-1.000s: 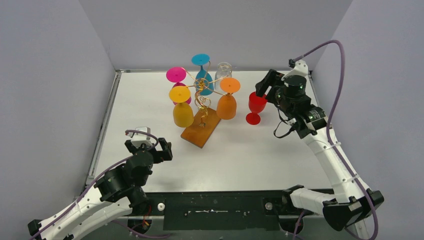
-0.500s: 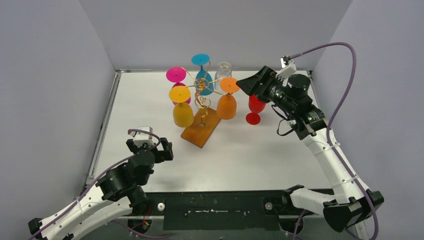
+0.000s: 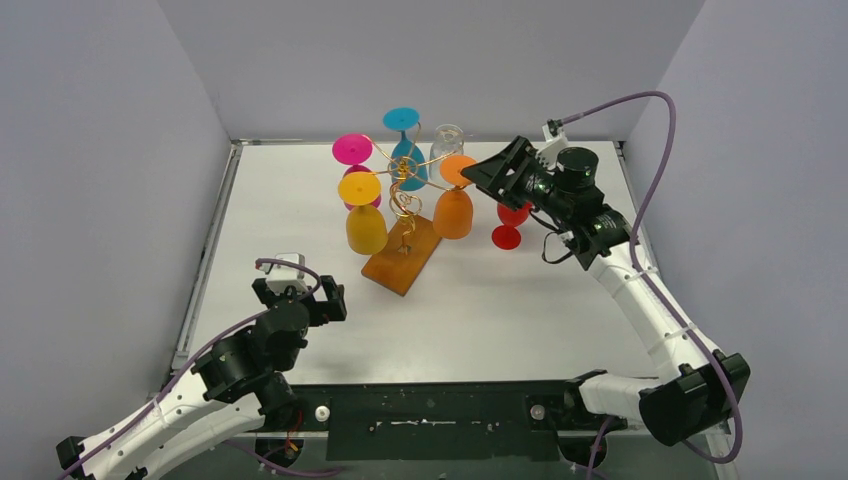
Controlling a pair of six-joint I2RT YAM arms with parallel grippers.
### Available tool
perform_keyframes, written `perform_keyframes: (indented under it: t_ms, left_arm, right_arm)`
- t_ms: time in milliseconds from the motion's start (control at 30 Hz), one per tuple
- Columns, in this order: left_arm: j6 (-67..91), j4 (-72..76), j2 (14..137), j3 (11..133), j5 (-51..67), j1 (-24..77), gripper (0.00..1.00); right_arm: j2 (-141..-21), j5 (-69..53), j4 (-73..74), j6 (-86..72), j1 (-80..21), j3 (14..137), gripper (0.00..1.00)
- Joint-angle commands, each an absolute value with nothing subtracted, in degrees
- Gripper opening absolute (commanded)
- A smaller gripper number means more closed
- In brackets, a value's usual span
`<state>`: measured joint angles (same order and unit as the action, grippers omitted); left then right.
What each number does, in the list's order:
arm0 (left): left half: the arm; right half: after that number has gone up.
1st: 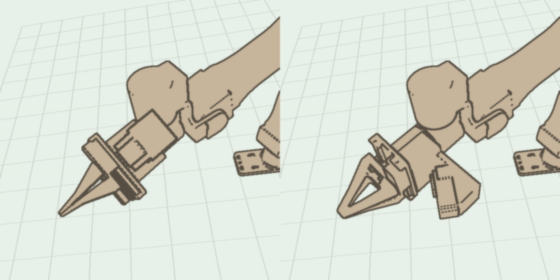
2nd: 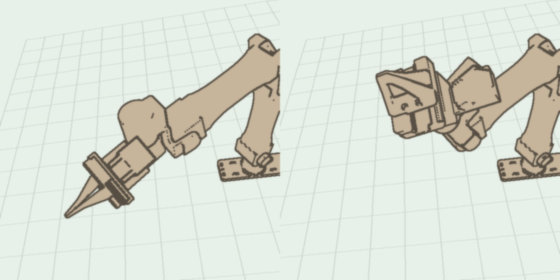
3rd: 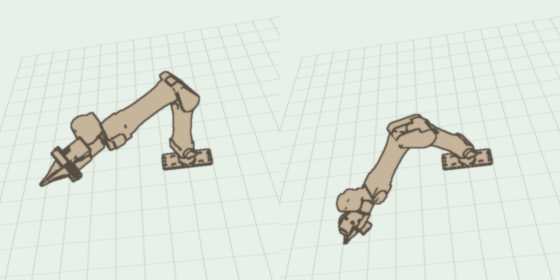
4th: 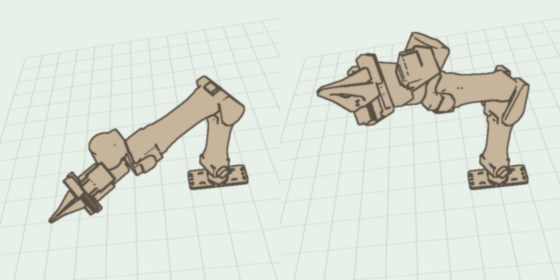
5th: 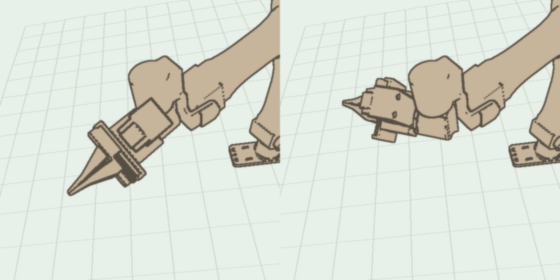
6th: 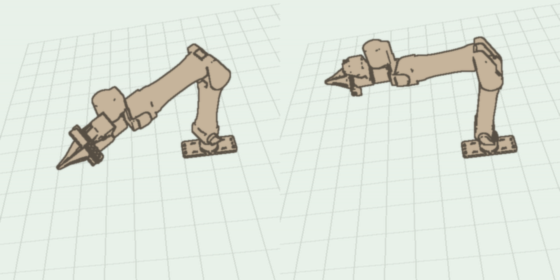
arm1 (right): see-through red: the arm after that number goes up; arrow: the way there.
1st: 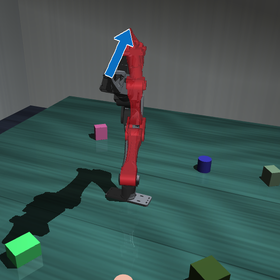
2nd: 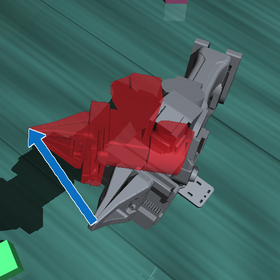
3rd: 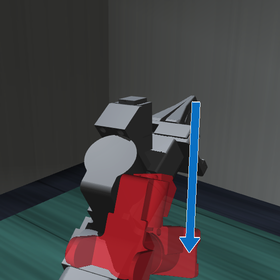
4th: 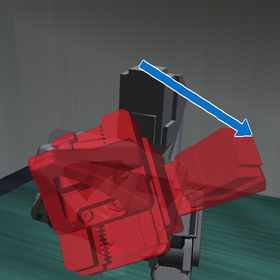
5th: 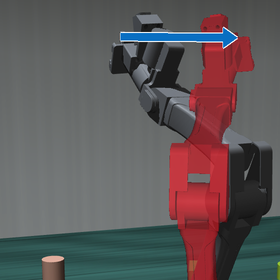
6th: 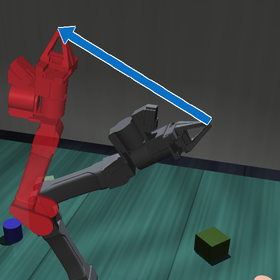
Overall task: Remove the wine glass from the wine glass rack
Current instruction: Pick up the wine glass from the wine rack.
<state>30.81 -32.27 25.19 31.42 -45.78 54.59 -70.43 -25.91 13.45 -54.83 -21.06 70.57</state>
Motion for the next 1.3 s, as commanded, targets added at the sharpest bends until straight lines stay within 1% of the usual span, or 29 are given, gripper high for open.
perform_keyframes:
  t_ms: [0, 67, 333, 400, 467, 533, 667, 900, 1000, 1267]
  left_arm:
    - [30.04, -28.96, 25.48, 31.46, -44.87, 54.40, 0.97]
    - [29.99, -28.99, 25.57, 31.40, -44.67, 54.41, 0.97]
    - [29.70, -28.57, 26.21, 31.37, -44.14, 54.40, 0.97]
    - [29.72, -28.52, 26.57, 31.38, -44.08, 54.32, 0.97]
    - [29.69, -28.50, 26.87, 31.44, -43.95, 54.32, 0.97]
    - [29.66, -28.53, 27.05, 31.42, -43.86, 54.32, 0.97]
    - [29.62, -28.41, 27.16, 31.38, -43.77, 54.32, 0.97]
    - [30.23, -28.96, 26.84, 31.62, -44.88, 54.23, 0.97]
    - [30.12, -28.92, 26.54, 31.47, -44.93, 54.23, 0.97]
    - [30.08, -28.63, 27.41, 31.55, -44.30, 54.14, 0.97]
  right_arm:
    - [-72.41, -27.76, 7.12, -58.86, -19.21, 70.36, 0.58]
    - [-73.61, -28.47, 7.03, -59.40, -18.43, 70.78, 0.55]
    - [-74.94, -31.61, 2.66, -62.14, -16.87, 69.63, 0.37]
    - [-75.06, -32.78, 1.94, -62.74, -16.59, 69.25, 0.31]
    - [-74.99, -33.71, 1.03, -63.67, -16.32, 68.60, 0.29]
    - [-74.82, -34.08, 0.46, -63.95, -16.08, 68.34, 0.23]
    - [-74.58, -34.45, 0.53, -64.07, -15.61, 68.35, 0.16]
    - [-73.31, -34.82, 1.20, -65.21, -15.42, 68.87, 0.08]
    - [-72.34, -34.93, 0.69, -66.42, -15.39, 68.45, 0.03]
    - [-71.46, -35.43, 0.60, -67.46, -15.42, 67.47, 0.00]
